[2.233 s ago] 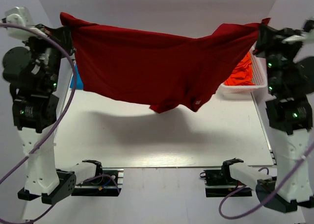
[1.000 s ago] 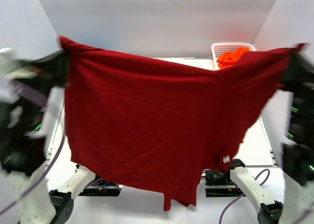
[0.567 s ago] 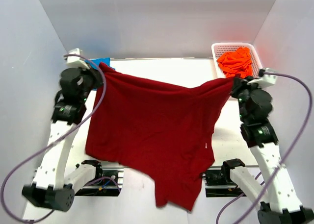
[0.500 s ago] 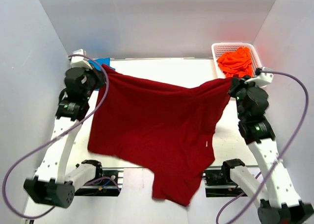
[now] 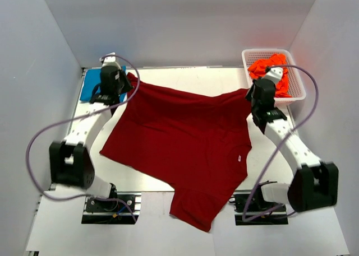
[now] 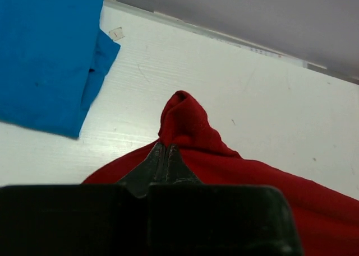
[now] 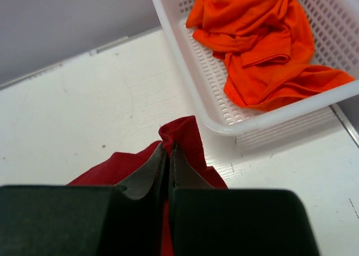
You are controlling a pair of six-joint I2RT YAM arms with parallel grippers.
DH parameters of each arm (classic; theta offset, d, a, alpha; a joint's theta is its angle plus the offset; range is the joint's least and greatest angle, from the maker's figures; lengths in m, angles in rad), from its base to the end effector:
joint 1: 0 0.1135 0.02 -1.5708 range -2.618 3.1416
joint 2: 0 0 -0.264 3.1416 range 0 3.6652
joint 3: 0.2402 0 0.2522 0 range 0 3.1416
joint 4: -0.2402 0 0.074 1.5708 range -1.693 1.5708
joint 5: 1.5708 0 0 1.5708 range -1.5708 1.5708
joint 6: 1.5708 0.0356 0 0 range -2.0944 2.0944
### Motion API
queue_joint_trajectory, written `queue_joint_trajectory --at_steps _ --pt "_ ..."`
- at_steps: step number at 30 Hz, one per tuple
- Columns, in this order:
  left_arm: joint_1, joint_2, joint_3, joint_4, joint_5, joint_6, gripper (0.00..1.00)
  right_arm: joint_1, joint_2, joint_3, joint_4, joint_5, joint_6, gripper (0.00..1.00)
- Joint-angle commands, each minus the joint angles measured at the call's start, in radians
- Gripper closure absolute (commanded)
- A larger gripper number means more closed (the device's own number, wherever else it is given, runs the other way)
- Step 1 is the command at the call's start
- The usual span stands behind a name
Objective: Fold and stack the t-shirts
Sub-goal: Flatten out the tshirt
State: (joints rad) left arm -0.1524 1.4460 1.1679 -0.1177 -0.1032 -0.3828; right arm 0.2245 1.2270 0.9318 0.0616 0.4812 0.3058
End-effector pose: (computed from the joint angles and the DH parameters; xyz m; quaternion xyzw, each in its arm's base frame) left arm 0.3367 -0.0480 0.3237 -0.1239 0.8224 -0.1050 0.5452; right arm 0.2820 0.0475 0.3238 0.1786 0.7555 -0.0227 0.6300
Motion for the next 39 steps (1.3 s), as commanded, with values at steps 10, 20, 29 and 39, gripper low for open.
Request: queue_joint_trajectory --at_steps 10,20,29,39 --pt "0.007 0.520 0.480 -0.011 -0.150 0.012 0.97 -0.004 0.445 0.442 -0.018 0.148 -0.013 1.00" --pt "-0.004 0.794 0.942 -0.263 -0.093 0.067 0.00 0.009 0.763 0.892 -0.373 -0.022 -0.040 0.10" --pt "-0.013 0.513 0.538 -0.229 0.124 0.029 0.00 0.062 0.439 0.482 -0.373 -0.265 0.008 0.10" --pt "-0.056 0.680 0.541 -0.589 -0.092 -0.013 0.00 0.078 0.416 0.217 -0.535 -0.306 0.174 0.10"
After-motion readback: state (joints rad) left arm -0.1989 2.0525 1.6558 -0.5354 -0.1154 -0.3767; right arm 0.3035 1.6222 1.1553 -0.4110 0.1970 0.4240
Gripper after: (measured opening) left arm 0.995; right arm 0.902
